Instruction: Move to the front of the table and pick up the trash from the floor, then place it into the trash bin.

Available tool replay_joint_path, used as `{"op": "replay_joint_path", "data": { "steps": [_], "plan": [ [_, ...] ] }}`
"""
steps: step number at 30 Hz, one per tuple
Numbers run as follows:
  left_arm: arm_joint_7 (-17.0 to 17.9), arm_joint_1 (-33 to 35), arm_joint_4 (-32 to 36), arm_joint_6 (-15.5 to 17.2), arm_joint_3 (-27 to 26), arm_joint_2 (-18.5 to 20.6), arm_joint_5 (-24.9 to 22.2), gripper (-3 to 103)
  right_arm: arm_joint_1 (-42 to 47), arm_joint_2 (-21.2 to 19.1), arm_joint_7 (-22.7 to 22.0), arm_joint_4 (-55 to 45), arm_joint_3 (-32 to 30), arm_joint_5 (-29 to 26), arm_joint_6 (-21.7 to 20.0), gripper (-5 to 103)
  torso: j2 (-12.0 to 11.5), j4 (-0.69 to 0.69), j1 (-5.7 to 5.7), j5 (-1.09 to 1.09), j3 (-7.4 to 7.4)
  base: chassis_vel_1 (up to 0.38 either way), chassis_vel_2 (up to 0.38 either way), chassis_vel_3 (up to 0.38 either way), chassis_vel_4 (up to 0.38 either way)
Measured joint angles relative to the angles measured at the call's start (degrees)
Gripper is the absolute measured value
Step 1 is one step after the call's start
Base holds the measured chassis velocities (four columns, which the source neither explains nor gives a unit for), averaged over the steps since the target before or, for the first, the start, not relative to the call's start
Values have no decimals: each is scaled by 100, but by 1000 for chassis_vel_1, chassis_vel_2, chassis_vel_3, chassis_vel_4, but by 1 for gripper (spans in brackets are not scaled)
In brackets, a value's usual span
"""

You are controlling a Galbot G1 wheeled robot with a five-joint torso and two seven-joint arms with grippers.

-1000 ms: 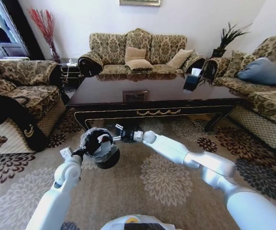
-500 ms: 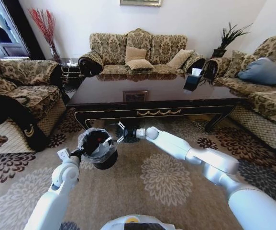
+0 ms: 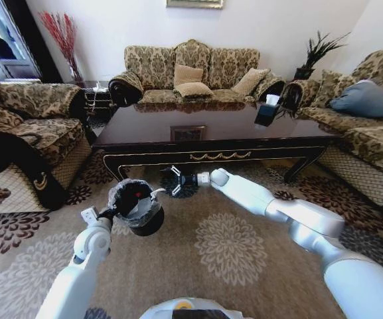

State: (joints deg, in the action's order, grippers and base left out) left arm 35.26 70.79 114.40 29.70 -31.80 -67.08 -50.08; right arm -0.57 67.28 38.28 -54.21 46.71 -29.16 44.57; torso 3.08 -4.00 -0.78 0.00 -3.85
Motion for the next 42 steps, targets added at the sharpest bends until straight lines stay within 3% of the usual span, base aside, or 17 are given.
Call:
{"op": "replay_joint_path", "data": {
  "steps": [10, 16, 22, 26, 30, 42],
  "plan": [
    [-67, -263, -256, -73, 144, -133, 108, 3, -79, 285, -14, -15, 247, -104, -12, 100, 0, 1, 0, -1, 0, 0, 0, 0, 0],
    [-80, -375, -286, -91, 306, -173, 145, 3, -241, 443, 313, 300, 304, 152, 103, 100, 0, -1, 0, 0, 0, 0, 0, 0, 0],
    [-112, -317, -167, -99, 441, -151, 215, 3, -531, 525, 1094, 702, 229, 303, 124, 100, 0, 1, 0, 0, 0, 0, 0, 0, 0],
    [-142, -294, -155, -140, 458, -133, 247, 3, -828, 493, 2180, 904, 184, 318, 121, 100, 0, 1, 0, 0, -1, 0, 0, 0, 0],
    [-192, -291, -152, -177, 468, -135, 253, 3, -1010, 470, 2558, 924, 180, 344, 120, 100, 0, -3, 0, -1, 1, 0, 0, 0, 0],
    [-197, -195, -154, -203, 455, -185, 306, 3, -1082, 519, 2447, 930, 163, 700, 117, 100, 0, 2, -1, 0, 0, 0, 0, 0, 0]
  ]
}}
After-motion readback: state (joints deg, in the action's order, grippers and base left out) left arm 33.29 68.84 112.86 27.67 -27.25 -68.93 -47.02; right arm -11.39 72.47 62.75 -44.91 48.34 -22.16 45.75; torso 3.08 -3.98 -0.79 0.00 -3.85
